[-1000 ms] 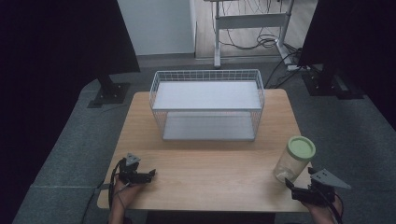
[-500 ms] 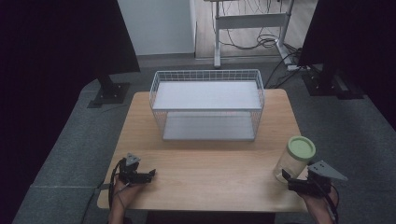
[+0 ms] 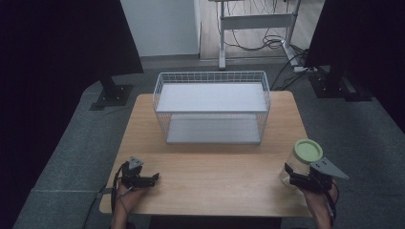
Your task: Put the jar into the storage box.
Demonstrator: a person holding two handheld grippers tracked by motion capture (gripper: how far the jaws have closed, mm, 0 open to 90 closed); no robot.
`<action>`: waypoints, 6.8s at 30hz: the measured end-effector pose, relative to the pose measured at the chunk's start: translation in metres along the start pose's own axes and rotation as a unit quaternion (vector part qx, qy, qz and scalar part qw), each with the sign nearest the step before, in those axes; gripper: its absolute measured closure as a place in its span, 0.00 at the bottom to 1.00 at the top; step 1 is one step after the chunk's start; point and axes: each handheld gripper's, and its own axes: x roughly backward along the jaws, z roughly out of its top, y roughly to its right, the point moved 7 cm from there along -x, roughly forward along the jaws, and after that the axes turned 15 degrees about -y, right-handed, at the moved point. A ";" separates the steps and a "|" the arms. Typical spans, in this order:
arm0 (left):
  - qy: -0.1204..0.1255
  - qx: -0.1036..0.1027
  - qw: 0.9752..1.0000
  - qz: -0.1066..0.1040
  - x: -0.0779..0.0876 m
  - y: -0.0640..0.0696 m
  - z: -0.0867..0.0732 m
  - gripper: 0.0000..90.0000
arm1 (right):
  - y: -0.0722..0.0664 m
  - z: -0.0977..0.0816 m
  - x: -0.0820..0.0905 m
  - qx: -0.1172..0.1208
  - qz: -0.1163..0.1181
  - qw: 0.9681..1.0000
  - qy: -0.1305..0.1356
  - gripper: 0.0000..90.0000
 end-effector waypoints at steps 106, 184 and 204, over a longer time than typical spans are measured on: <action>-0.001 0.001 1.000 0.001 0.000 0.000 0.000 0.03 | -0.118 0.199 0.000 0.172 0.142 0.970 0.092 0.13; -0.001 -0.001 1.000 0.000 0.000 0.000 0.000 0.03 | -0.243 0.353 -0.108 0.211 0.185 0.953 0.114 0.13; -0.001 -0.004 1.000 -0.004 -0.001 0.001 0.001 0.03 | -0.277 0.374 -0.154 0.197 0.207 0.953 0.104 0.13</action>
